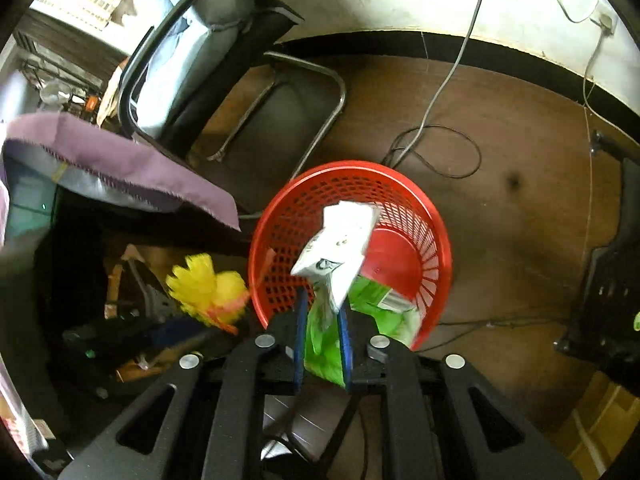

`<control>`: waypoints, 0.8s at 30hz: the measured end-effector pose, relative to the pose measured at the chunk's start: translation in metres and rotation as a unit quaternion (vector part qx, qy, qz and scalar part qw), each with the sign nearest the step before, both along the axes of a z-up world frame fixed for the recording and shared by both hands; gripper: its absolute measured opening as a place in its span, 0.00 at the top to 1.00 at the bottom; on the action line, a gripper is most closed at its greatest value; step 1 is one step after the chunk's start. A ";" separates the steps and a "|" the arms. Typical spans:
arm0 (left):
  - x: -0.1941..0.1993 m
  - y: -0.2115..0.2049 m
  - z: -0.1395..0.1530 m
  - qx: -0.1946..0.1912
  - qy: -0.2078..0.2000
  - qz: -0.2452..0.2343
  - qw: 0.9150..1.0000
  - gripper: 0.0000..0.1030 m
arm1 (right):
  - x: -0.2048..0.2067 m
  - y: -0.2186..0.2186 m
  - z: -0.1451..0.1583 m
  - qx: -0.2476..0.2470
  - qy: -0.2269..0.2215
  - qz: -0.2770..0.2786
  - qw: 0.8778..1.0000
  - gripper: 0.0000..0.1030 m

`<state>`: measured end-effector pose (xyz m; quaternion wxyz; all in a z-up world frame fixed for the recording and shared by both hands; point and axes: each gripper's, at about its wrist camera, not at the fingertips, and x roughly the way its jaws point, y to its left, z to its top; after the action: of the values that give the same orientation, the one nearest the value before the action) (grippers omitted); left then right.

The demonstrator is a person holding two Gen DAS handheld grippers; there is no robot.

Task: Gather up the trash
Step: 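Carry both items to the red wastebasket and open both tools to drop them, then swing both tools back over the table toward the remaining trash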

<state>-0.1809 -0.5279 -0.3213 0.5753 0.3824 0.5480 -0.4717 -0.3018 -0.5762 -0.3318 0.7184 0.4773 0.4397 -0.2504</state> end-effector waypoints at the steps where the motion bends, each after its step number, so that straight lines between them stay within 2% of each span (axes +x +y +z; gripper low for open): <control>1: 0.003 0.004 -0.002 0.000 0.002 0.001 1.000 0.71 | 0.000 -0.001 0.002 0.001 -0.005 -0.009 1.000 0.77; 2: 0.005 0.007 -0.004 0.001 0.002 0.001 1.000 0.63 | 0.000 -0.002 0.002 0.003 -0.008 -0.016 1.000 0.73; 3: 0.006 0.010 -0.003 0.006 -0.001 0.000 1.000 0.50 | -0.001 -0.004 0.002 0.003 -0.006 -0.024 1.000 0.62; 4: 0.006 0.014 -0.001 0.008 -0.007 0.001 1.000 0.45 | -0.002 -0.004 0.004 0.001 -0.003 -0.031 1.000 0.56; 8: 0.006 0.021 0.012 -0.011 -0.008 0.006 1.000 0.37 | -0.008 -0.002 0.016 -0.017 0.002 -0.029 0.999 0.55; 14: 0.004 0.033 0.037 -0.033 0.001 0.014 0.999 0.34 | -0.027 0.001 0.049 -0.060 0.005 -0.035 0.998 0.52; 17: -0.001 0.045 0.060 -0.054 -0.016 0.014 0.998 0.34 | -0.037 0.005 0.073 -0.090 0.008 -0.041 0.995 0.51; 20: -0.006 0.058 0.094 -0.090 -0.057 0.023 0.994 0.34 | -0.047 0.011 0.108 -0.133 0.003 -0.052 0.990 0.46; 24: -0.015 0.080 0.150 -0.146 -0.069 0.016 0.987 0.34 | -0.055 0.025 0.160 -0.197 -0.014 -0.057 0.979 0.35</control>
<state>-0.1963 -0.4475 -0.1717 0.6690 0.3166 0.4382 -0.5100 -0.3568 -0.5509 -0.1714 0.7890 0.3540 0.3436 -0.3662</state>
